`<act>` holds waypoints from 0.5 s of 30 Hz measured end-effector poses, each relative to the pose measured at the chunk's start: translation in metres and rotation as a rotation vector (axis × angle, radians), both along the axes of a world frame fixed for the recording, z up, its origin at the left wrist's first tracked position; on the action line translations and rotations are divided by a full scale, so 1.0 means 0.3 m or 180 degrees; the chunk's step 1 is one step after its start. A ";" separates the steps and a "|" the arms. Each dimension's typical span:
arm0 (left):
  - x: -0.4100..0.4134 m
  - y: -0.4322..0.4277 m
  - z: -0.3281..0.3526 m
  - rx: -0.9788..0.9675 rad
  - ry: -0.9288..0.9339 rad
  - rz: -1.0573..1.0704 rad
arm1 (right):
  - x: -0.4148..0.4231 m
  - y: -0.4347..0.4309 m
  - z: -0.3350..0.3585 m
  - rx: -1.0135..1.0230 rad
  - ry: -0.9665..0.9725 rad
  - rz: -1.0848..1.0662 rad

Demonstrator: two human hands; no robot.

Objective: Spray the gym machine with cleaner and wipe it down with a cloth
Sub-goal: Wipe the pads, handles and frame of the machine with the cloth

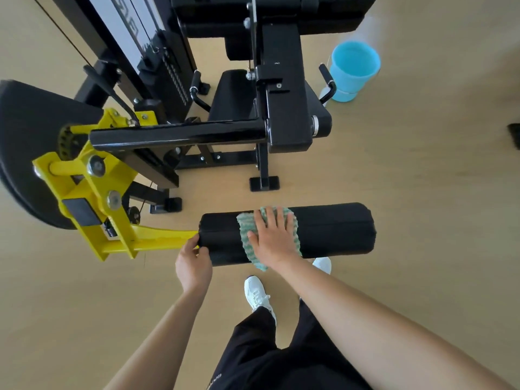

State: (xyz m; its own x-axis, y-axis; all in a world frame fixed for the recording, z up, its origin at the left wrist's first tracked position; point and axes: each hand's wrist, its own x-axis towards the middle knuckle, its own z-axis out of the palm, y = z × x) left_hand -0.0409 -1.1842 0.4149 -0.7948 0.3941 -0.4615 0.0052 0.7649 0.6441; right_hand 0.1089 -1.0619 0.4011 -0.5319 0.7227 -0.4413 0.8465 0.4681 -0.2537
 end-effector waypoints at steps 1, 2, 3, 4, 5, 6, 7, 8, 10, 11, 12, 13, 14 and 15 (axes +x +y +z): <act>0.007 -0.015 -0.002 -0.0006 -0.0040 0.0066 | -0.038 -0.026 0.004 -0.0033 0.0052 0.0201; 0.017 -0.030 -0.004 0.0009 -0.0078 0.0141 | -0.076 -0.054 0.004 -0.0073 0.0108 0.0413; 0.026 -0.045 -0.001 0.0042 -0.0141 0.0224 | -0.110 -0.083 0.005 -0.0108 0.0145 0.0616; 0.035 -0.059 -0.003 0.0095 -0.0222 0.0317 | -0.139 -0.110 0.002 -0.0120 0.0169 0.0802; 0.044 -0.073 -0.006 0.0135 -0.0326 0.0413 | -0.159 -0.134 -0.001 -0.0108 0.0188 0.0960; 0.049 -0.088 -0.010 0.0188 -0.0443 0.0480 | -0.171 -0.154 -0.009 -0.0081 0.0212 0.1065; 0.050 -0.102 -0.013 0.0253 -0.0542 0.0506 | -0.172 -0.166 -0.018 -0.0035 0.0233 0.1131; 0.046 -0.116 -0.021 0.0323 -0.0613 0.0514 | -0.164 -0.169 -0.030 0.0037 0.0259 0.1168; 0.032 -0.132 -0.024 0.0385 -0.0735 0.0473 | -0.124 -0.150 -0.042 0.0210 0.0263 0.1178; 0.022 -0.133 -0.025 0.0382 -0.0777 0.0454 | -0.097 -0.135 -0.044 0.0291 0.0233 0.1137; 0.015 -0.131 -0.021 0.0376 -0.0814 0.0437 | -0.067 -0.120 -0.045 0.0360 0.0211 0.1045; 0.009 -0.128 -0.015 0.0362 -0.0846 0.0428 | -0.034 -0.106 -0.044 0.0411 0.0200 0.0908; 0.004 -0.127 -0.016 0.0356 -0.0870 0.0399 | 0.000 -0.094 -0.045 0.0445 0.0194 0.0745; -0.001 -0.126 -0.017 0.0363 -0.0869 0.0370 | 0.035 -0.081 -0.044 0.0467 0.0192 0.0562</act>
State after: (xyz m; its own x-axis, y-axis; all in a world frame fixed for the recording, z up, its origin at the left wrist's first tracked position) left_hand -0.0412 -1.2220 0.4098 -0.6903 0.3694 -0.6221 -0.2627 0.6731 0.6913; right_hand 0.1195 -1.0861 0.3879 -0.6781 0.6701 -0.3020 0.7335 0.6432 -0.2197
